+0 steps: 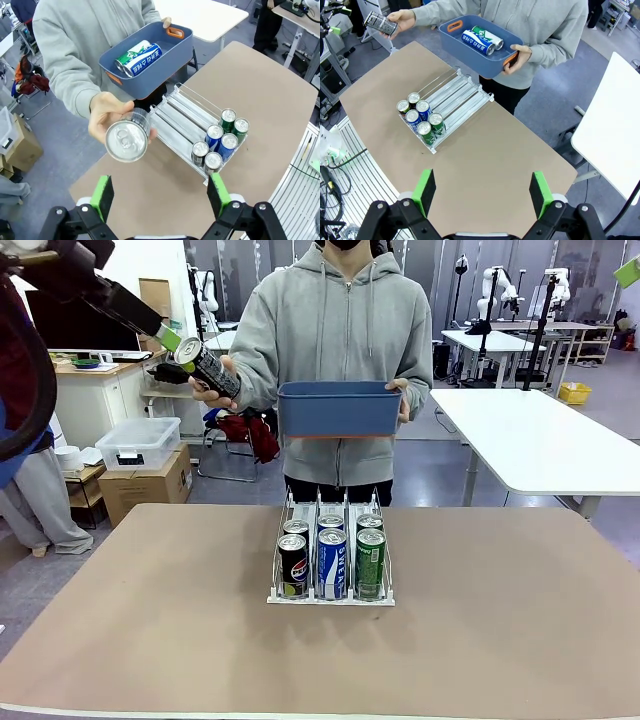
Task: Fill the beverage cans into the dispenser.
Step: Pick up the Pepsi coke handed by the human.
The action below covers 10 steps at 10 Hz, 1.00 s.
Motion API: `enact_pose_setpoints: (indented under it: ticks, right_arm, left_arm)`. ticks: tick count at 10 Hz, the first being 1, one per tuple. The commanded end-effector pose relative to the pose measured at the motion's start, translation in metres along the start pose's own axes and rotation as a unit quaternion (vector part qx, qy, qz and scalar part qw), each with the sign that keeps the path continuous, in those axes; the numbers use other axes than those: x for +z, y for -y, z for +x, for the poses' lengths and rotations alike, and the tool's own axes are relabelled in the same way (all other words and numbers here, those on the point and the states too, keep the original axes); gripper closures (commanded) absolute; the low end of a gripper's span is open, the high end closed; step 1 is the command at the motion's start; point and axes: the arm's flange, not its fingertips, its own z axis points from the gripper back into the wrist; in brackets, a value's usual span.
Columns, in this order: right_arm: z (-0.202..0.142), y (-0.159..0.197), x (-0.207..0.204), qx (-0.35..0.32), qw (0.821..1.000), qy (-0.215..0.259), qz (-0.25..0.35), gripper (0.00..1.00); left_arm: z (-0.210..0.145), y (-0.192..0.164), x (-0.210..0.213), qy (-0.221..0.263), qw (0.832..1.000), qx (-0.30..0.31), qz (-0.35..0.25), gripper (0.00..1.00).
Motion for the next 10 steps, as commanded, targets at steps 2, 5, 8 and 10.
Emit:
enact_pose_setpoints:
  ticks: [2,5,8,10]
  right_arm:
    - [-0.001,0.000,0.000,-0.001,1.000,-0.001,0.003,0.00]
    - [-0.001,0.000,0.000,-0.001,1.000,-0.001,0.003,0.00]
    - [-0.001,0.000,0.000,-0.001,1.000,-0.001,0.003,0.00]
    - [-0.001,0.000,0.000,-0.001,1.000,-0.001,0.003,0.00]
  left_arm:
    - [0.004,-0.009,-0.020,-0.011,1.000,0.000,0.003,0.00]
    - [0.003,0.000,-0.009,0.001,1.000,-0.004,0.002,0.00]
    - [0.005,-0.001,-0.008,0.004,1.000,-0.005,0.003,0.00]
    - [0.009,-0.009,-0.029,-0.002,1.000,0.003,0.011,0.00]
